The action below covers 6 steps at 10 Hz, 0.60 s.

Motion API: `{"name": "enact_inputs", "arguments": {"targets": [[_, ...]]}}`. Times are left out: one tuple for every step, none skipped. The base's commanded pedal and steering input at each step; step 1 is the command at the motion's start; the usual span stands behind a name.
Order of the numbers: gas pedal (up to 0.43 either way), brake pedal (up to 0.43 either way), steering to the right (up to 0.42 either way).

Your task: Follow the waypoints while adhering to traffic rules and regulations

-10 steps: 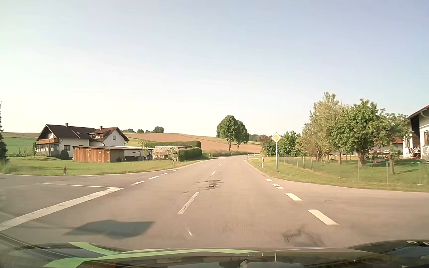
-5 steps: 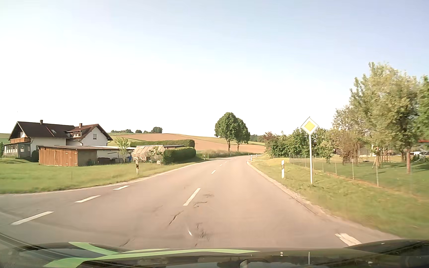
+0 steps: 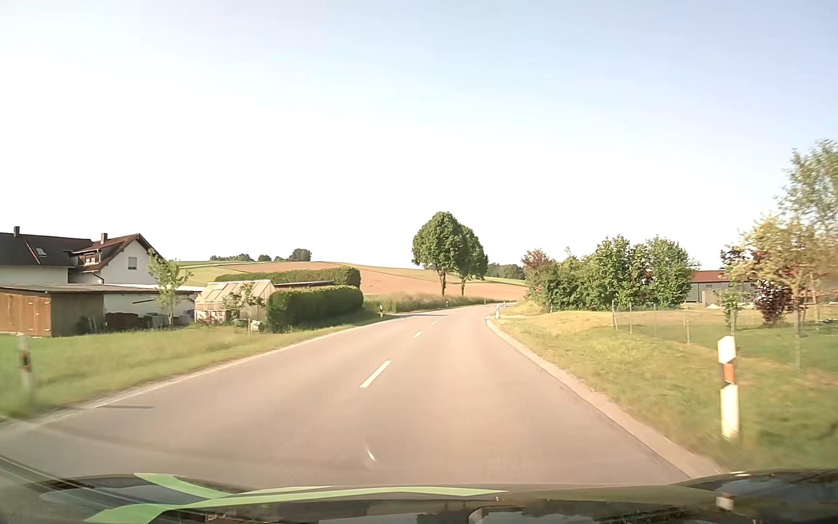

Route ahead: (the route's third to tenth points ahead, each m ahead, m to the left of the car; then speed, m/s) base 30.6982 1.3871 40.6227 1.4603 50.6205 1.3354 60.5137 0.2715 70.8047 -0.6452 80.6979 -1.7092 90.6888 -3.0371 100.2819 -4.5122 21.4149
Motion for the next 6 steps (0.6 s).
{"name": "enact_inputs", "arguments": {"targets": [[0.039, 0.000, 0.001], [0.020, 0.000, 0.001], [0.008, 0.000, 0.001], [0.008, 0.000, 0.001], [0.020, 0.000, 0.001], [0.039, 0.000, 0.001]]}}
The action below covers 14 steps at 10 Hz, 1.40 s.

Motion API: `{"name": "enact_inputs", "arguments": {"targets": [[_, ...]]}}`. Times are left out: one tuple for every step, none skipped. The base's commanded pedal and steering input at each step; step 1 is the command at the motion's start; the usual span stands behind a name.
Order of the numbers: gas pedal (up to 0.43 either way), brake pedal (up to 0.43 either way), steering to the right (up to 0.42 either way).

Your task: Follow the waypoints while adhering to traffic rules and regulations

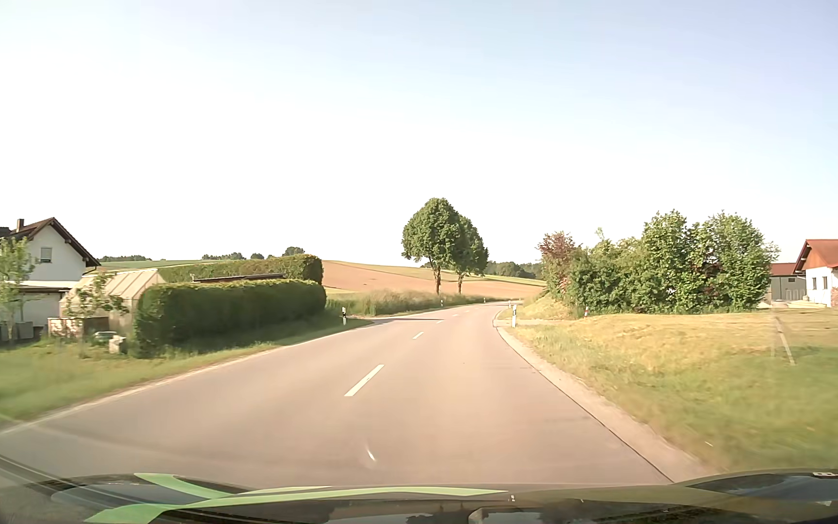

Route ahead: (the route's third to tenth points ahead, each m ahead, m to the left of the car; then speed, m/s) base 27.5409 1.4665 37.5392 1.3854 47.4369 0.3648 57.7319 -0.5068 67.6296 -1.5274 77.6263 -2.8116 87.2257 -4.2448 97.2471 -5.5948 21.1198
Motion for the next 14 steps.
{"name": "enact_inputs", "arguments": {"targets": [[0.079, 0.000, 0.001], [0.087, 0.000, 0.003], [0.098, 0.000, 0.006], [0.110, 0.000, 0.006], [0.118, 0.000, 0.005], [0.138, 0.000, 0.006], [0.138, 0.000, 0.006], [0.138, 0.000, 0.006], [0.138, 0.000, 0.006], [0.130, 0.000, 0.008], [0.110, 0.000, 0.010], [0.110, 0.000, 0.011], [0.110, 0.000, 0.012], [0.110, 0.000, 0.013]]}}
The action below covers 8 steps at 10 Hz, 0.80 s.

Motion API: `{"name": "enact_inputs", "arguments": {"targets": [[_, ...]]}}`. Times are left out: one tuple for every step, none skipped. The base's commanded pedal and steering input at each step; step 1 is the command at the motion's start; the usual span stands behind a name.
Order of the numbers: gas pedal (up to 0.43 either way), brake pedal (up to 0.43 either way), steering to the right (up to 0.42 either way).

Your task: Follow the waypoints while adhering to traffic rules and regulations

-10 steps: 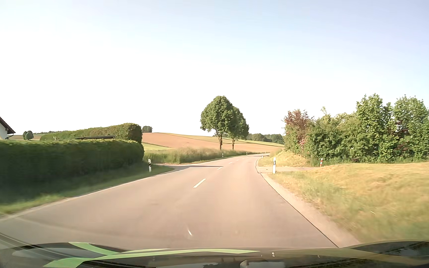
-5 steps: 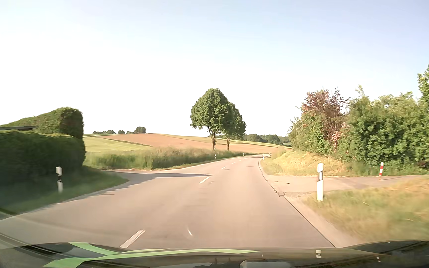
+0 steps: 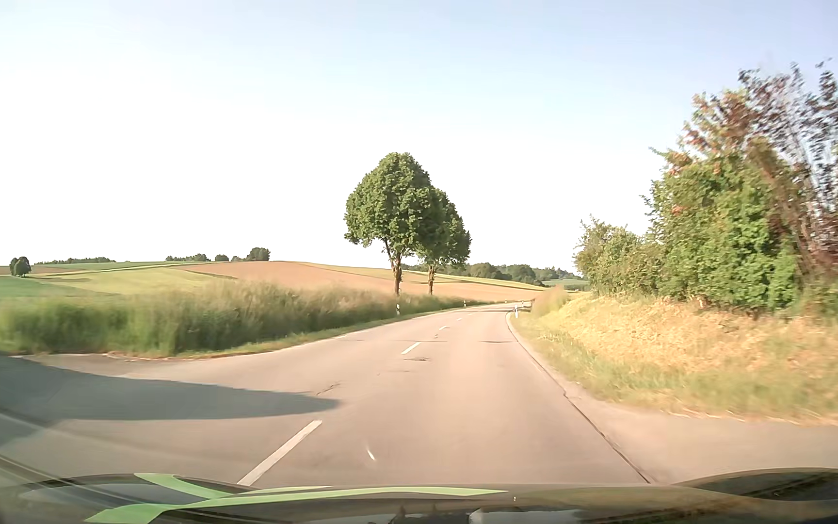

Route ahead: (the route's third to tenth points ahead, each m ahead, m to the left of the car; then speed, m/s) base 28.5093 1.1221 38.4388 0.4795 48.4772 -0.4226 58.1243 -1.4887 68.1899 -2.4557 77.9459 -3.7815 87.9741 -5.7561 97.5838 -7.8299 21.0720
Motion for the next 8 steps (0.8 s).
{"name": "enact_inputs", "arguments": {"targets": [[0.118, 0.000, 0.013], [0.118, 0.000, 0.013], [0.118, 0.000, 0.013], [0.118, 0.000, 0.013], [0.098, 0.000, 0.013], [0.079, 0.000, 0.013], [0.079, 0.000, 0.013], [0.087, 0.000, 0.013]]}}
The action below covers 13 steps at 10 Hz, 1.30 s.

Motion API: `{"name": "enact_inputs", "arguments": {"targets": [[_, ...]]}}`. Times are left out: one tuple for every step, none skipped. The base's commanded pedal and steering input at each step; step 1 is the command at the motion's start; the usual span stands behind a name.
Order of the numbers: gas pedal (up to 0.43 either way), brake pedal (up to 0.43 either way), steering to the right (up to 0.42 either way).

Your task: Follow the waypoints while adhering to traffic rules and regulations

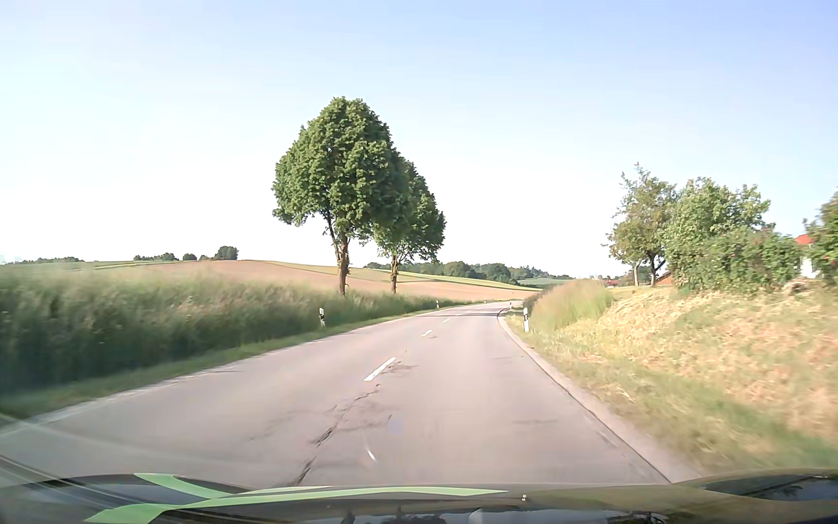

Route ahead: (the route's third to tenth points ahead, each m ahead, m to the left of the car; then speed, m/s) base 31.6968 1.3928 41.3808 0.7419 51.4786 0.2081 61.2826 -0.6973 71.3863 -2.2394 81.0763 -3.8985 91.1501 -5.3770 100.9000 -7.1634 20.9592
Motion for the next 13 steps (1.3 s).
{"name": "enact_inputs", "arguments": {"targets": [[0.098, 0.000, 0.013], [0.138, 0.000, 0.011], [0.150, 0.000, 0.010], [0.150, 0.000, 0.010], [0.150, 0.000, 0.009], [0.150, 0.000, 0.008], [0.150, 0.000, 0.007], [0.150, 0.000, 0.006], [0.110, 0.000, 0.006], [0.087, 0.000, 0.006], [0.087, 0.000, 0.006], [0.098, 0.000, 0.006], [0.118, 0.000, 0.006]]}}
